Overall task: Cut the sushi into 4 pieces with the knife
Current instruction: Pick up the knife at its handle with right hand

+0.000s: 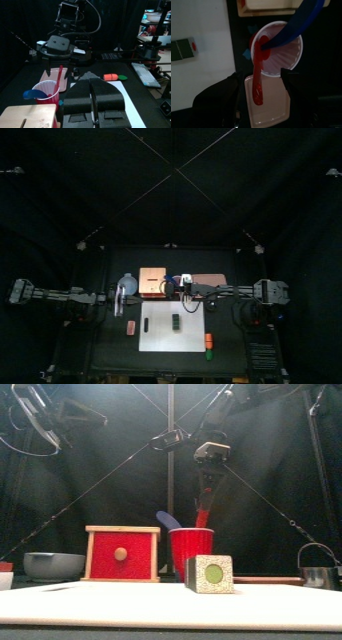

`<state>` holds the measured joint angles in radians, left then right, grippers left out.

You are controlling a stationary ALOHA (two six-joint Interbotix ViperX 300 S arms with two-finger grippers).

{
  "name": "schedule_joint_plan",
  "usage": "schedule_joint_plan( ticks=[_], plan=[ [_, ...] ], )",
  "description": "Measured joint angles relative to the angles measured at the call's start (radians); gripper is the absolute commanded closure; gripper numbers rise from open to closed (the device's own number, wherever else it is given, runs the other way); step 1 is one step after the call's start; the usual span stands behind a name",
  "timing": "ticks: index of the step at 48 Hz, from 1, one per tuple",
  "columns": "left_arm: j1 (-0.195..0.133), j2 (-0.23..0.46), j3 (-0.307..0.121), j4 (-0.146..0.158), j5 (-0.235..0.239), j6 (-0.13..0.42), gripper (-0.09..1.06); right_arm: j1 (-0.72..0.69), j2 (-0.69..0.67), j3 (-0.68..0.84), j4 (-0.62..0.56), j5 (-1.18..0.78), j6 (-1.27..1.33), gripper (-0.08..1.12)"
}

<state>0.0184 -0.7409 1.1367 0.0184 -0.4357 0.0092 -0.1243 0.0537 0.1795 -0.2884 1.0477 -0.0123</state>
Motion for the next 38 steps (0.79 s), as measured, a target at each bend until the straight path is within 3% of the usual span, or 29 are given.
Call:
schedule_joint_plan(
  ticks=[7,14,32,38],
  plan=[
    [0.003,-0.002,0.006,0.0,0.0,-0.002,0.92,0.002,0.034,-0.029,-0.006,0.054,-0.005,0.14],
    [0.005,0.0,0.006,0.0,0.0,-0.002,0.92,0.002,0.048,-0.046,-0.006,0.075,-0.023,0.22],
    [0.012,0.0,0.011,0.0,0.0,0.002,0.92,-0.009,0.052,-0.064,-0.017,0.098,-0.041,0.87],
    [0.018,0.0,0.014,0.0,-0.009,0.003,0.91,-0.009,0.049,-0.097,-0.025,0.101,-0.048,0.99]
  ],
)
